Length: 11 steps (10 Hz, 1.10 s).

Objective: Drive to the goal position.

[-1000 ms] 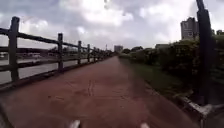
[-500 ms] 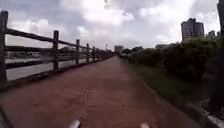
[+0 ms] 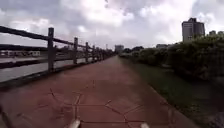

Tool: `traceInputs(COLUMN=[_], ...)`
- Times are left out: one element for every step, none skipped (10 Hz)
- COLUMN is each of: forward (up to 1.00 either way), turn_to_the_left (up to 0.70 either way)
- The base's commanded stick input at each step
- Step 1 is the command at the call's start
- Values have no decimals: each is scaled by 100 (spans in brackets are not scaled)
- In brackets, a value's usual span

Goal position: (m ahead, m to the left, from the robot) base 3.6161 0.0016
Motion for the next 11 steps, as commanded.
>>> traceInputs(forward=[70,70,70,70,70,70,70,70,70,70,70], turn_to_the_left=[0,0,0,0,0,0,0,0,0,0,0])
